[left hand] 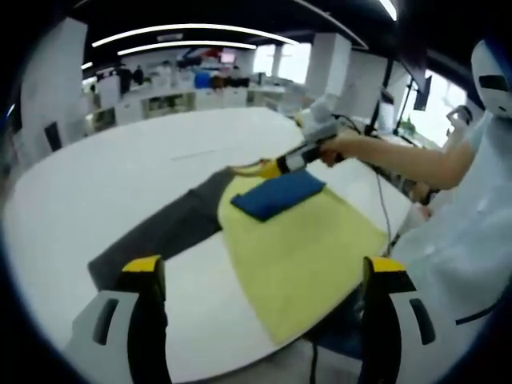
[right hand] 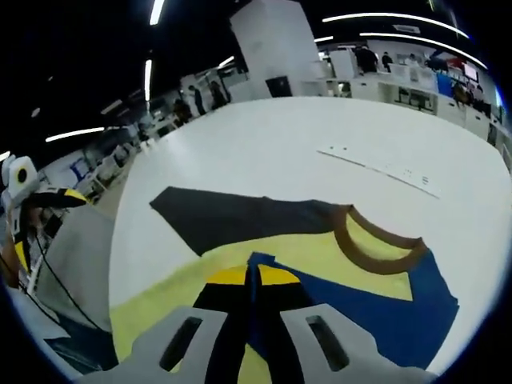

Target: Fold the garment on the visible template until the final outline fits inside the template.

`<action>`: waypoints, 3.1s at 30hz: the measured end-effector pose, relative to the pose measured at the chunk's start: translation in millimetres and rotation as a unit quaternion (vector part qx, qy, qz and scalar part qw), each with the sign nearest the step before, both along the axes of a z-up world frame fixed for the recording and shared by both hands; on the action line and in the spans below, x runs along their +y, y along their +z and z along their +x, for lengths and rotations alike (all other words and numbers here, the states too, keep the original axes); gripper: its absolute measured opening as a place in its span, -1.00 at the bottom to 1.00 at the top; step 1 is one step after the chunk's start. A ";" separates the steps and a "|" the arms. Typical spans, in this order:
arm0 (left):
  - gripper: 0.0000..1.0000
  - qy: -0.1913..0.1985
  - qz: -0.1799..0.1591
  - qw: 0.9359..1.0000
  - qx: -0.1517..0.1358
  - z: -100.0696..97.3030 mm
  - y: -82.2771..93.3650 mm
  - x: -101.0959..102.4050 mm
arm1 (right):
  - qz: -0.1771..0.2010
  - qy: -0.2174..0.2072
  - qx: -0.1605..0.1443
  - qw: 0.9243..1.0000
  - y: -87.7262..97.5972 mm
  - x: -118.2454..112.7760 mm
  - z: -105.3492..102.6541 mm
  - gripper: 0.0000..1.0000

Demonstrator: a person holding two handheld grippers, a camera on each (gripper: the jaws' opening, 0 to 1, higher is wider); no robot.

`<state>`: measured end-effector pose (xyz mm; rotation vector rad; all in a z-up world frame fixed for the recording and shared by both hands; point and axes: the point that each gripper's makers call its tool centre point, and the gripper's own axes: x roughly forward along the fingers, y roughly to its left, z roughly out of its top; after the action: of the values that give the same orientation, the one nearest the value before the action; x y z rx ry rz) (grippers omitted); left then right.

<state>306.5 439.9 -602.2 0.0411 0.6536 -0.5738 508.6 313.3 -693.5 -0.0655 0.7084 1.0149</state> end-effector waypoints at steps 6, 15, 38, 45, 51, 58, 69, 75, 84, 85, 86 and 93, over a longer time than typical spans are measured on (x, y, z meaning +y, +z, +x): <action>0.97 0.000 0.001 1.000 0.002 -0.2 -0.5 0.1 | -0.073 0.008 -0.028 0.997 -23.7 -8.6 5.7 -0.89; 0.96 0.005 -0.001 1.000 0.006 -2.0 -3.1 2.4 | -0.094 0.030 -0.008 0.995 -56.9 -2.6 -12.8 -0.89; 0.93 0.014 -0.007 1.000 0.010 -3.7 -6.7 6.8 | -0.081 0.044 0.013 0.996 -63.8 18.0 -26.7 -0.69; 0.93 0.009 -0.007 1.000 0.013 -2.9 -8.3 4.4 | -0.075 0.021 0.028 0.997 -66.5 9.1 -25.4 -0.68; 0.92 0.006 -0.007 1.000 0.014 -2.7 -8.2 4.4 | -0.066 0.026 0.037 0.997 -67.3 21.0 -28.8 -0.75; 0.91 0.013 -0.008 1.000 0.016 -4.9 -9.1 7.8 | -0.051 0.054 0.044 0.996 -60.5 40.0 -39.7 -0.78; 0.91 0.012 -0.006 1.000 0.014 -3.8 -8.1 8.1 | -0.039 0.087 0.028 0.995 -45.8 56.2 -47.7 -0.68; 0.91 0.011 -0.005 1.000 0.015 -3.5 -8.4 8.0 | -0.037 0.073 0.019 0.996 -40.0 49.2 -42.4 -0.50; 0.92 0.006 -0.006 1.000 0.015 -3.4 -9.0 4.4 | -0.025 0.064 0.003 0.998 -25.0 44.9 -46.9 -0.08; 0.92 0.006 -0.006 1.000 0.015 -3.5 -9.0 4.2 | -0.025 0.064 0.000 0.998 -23.8 44.4 -47.5 -0.01; 0.92 0.006 -0.007 1.000 0.015 -3.7 -9.1 4.2 | -0.026 0.064 -0.007 0.998 -21.8 43.6 -47.3 0.03; 0.92 0.008 -0.005 1.000 0.014 -3.9 -8.8 5.6 | -0.025 0.067 -0.017 0.997 -12.9 40.0 -54.9 0.35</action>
<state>302.6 445.5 -611.0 0.0174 0.6776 -0.5627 453.7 353.3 -706.4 -0.1756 0.7056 1.1219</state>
